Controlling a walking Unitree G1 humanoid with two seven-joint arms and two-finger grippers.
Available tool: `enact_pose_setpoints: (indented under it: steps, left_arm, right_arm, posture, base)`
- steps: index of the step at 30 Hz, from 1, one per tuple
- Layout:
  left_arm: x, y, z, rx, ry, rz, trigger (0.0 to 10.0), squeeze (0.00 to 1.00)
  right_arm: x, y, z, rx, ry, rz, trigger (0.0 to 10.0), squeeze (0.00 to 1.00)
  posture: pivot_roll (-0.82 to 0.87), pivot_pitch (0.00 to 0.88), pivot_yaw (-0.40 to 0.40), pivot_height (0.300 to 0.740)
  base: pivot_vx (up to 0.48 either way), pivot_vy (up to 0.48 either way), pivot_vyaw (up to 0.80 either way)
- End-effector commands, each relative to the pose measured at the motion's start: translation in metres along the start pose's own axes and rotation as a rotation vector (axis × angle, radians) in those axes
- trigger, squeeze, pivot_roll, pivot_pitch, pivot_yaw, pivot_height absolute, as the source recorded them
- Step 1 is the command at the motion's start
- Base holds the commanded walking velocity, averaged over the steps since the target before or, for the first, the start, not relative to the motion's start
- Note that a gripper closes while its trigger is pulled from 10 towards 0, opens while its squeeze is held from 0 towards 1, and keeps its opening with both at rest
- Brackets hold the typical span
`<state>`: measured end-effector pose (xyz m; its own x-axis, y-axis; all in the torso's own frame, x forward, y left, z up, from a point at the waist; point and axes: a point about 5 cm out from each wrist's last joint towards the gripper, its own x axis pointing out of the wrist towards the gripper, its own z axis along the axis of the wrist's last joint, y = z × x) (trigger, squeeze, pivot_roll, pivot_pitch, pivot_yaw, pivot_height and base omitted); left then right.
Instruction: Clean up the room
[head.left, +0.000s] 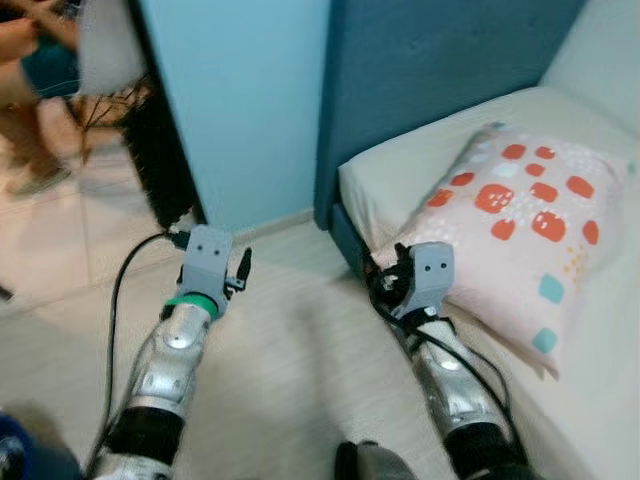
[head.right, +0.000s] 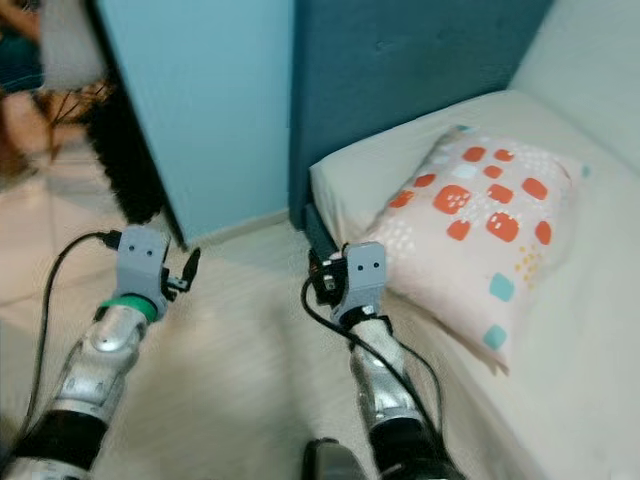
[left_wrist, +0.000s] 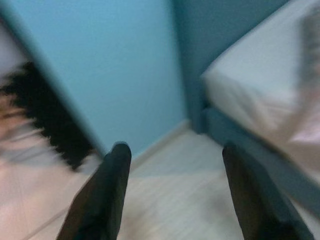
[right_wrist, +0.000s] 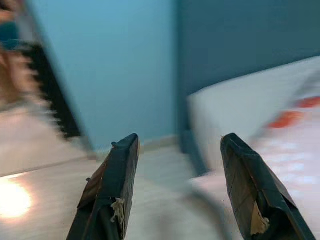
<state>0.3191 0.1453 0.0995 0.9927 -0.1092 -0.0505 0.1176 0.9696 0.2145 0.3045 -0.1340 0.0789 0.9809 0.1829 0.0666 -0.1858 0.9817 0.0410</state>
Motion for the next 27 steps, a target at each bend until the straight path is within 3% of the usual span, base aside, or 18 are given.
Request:
enact_pose_setpoints:
  steps: [1, 27]
  left_arm:
    - [-0.0044, 0.005, -0.0091, 0.008, 0.032, 0.011, 10.0, 0.0]
    - [-0.0002, 0.0027, -0.0063, 0.01, 0.02, -0.007, 10.0, 0.0]
  right_arm:
    - [-0.0005, 0.0024, -0.0018, 0.015, 0.006, 0.0, 10.0, 0.0]
    - [0.004, 0.0011, 0.0014, -0.012, -0.003, -0.006, 10.0, 0.0]
  posture:
    - [0.0, 0.018, 0.038, 0.74]
    - [-0.01, 0.0, 0.042, 0.74]
  base:
    - [0.465, 0.0, -0.75]
    - [0.465, 0.0, 0.0]
